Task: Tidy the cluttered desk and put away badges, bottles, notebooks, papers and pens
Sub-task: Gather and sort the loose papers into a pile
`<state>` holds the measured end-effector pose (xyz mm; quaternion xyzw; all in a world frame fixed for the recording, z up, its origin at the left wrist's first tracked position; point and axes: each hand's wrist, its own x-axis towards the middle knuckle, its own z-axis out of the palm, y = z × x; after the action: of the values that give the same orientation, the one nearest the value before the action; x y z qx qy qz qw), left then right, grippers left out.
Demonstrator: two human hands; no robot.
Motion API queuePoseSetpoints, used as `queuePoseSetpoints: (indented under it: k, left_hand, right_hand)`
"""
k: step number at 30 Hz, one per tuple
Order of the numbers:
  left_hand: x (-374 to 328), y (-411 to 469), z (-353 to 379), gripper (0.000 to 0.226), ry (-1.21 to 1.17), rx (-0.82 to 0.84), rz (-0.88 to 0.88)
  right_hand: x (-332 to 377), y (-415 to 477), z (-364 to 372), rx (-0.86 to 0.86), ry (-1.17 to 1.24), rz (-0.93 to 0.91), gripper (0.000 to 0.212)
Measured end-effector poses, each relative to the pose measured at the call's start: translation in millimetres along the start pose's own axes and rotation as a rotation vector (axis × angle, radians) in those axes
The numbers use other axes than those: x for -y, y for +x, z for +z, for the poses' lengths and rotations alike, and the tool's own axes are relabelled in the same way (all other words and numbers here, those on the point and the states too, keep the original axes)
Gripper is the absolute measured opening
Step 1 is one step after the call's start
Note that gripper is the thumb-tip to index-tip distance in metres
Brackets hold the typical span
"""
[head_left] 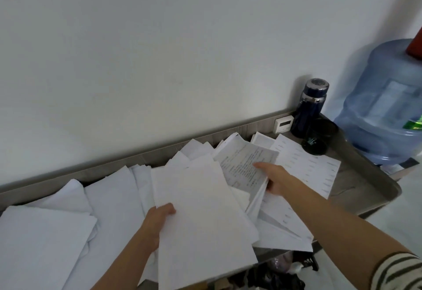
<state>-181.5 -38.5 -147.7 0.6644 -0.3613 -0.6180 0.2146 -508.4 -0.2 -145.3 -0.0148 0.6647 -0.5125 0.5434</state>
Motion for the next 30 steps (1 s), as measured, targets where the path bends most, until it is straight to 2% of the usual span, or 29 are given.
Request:
queuePoseSetpoints:
  k: [4, 7, 9, 11, 12, 14, 16, 19, 20, 23, 24, 26, 28, 30]
  left_hand:
    - [17, 0, -9, 0.036, -0.019, -0.063, 0.001]
    - [18, 0, -6, 0.029, -0.035, -0.086, 0.017]
    - [16, 2, -4, 0.022, -0.034, -0.099, 0.017]
    - [13, -2, -2, 0.020, -0.043, -0.101, 0.016]
    - [13, -3, -2, 0.026, -0.032, -0.096, 0.012]
    - [13, 2, -3, 0.045, -0.027, -0.080, -0.011]
    - [12, 2, -5, 0.044, -0.034, -0.065, -0.022]
    - [13, -5, -6, 0.036, -0.133, -0.048, -0.061]
    - [18, 2, -7, 0.043, -0.233, -0.036, -0.043]
    - [86, 95, -39, 0.109, -0.460, 0.082, -0.080]
    - [95, 110, -46, 0.112, -0.533, 0.150, -0.117]
    - [69, 78, -35, 0.085, -0.434, 0.105, -0.078]
    - [23, 16, -19, 0.079, -0.400, 0.192, -0.081]
    - [16, 8, -16, 0.075, -0.331, 0.207, -0.036]
  right_hand:
    - [-8, -2, 24, -0.042, -0.136, -0.095, 0.038]
    - [10, -19, 32, -0.127, -0.277, -0.367, 0.024]
    - [37, -43, 40, -0.123, -0.311, -0.583, 0.013]
    - [70, -69, 49, -0.089, -0.292, -0.752, 0.010]
    - [87, -82, 51, -0.065, -0.282, -0.810, 0.009]
    - [119, -106, 55, 0.025, -0.250, -0.895, 0.009]
    - [143, -128, 56, 0.142, -0.208, -0.950, 0.013]
    - [165, -144, 59, 0.313, -0.198, -0.914, 0.017]
    - [166, -142, 60, 0.350, -0.221, -0.870, 0.019]
    - [147, -119, 71, 0.436, -0.348, -0.658, 0.027]
    - [133, -107, 77, 0.468, -0.389, -0.569, 0.031]
    - [99, -82, 88, 0.487, -0.501, -0.434, 0.033]
    - [59, -55, 99, 0.432, -0.604, -0.369, 0.041]
    - [22, -33, 106, 0.304, -0.648, -0.335, 0.061]
